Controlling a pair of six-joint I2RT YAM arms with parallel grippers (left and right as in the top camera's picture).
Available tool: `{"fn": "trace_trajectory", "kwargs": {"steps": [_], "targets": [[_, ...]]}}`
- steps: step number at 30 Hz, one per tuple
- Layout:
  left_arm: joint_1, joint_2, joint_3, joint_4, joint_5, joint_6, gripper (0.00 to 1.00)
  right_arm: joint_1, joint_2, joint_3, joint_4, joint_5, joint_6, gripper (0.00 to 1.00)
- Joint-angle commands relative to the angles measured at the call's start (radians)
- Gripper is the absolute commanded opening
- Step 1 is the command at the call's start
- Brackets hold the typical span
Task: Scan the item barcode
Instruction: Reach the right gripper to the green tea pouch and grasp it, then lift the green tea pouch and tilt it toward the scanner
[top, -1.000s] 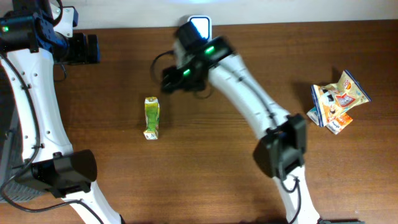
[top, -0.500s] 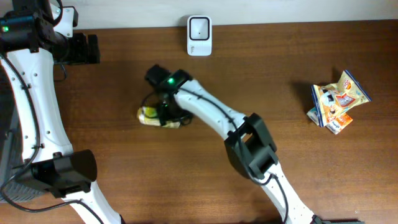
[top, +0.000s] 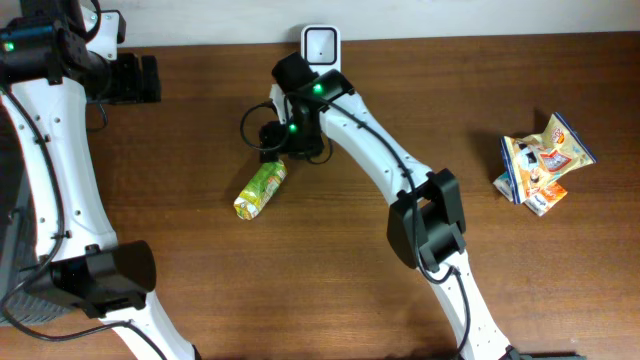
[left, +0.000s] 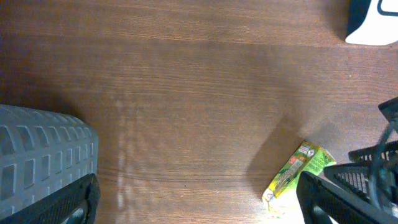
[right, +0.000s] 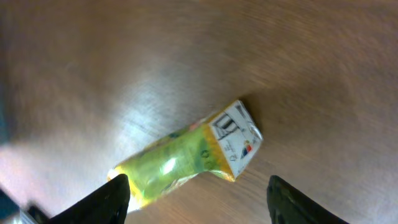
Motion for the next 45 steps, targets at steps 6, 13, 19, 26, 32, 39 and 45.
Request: {"fn": "trace_trajectory", "kwargs": {"steps": [6,13,19,26,32,39,45], "targets": [[0.007,0.001,0.0,0.001,0.003,0.013,0.99,0.22,0.026,-0.024,0.051,0.287,0.431,0.87],[0.007,0.001,0.0,0.001,0.003,0.013,0.99,0.253,0.027,-0.122,0.037,0.36,0.423,0.73],[0.007,0.001,0.0,0.001,0.003,0.013,0.99,0.233,0.026,-0.144,0.034,0.339,0.188,0.5],[0.007,0.001,0.0,0.001,0.003,0.013,0.99,0.11,0.019,-0.138,-0.067,0.201,-0.025,0.04],[0.007,0.001,0.0,0.001,0.003,0.013,0.99,-0.114,-0.004,-0.122,-0.214,-0.729,-0.578,0.04],[0.007,0.001,0.0,0.001,0.003,0.013,0.99,-0.309,-0.004,-0.122,-0.376,-0.864,-0.684,0.04],[0.007,0.001,0.0,0.001,0.003,0.013,0.99,-0.235,0.008,-0.2,-0.342,-0.491,-0.629,0.04]]}}
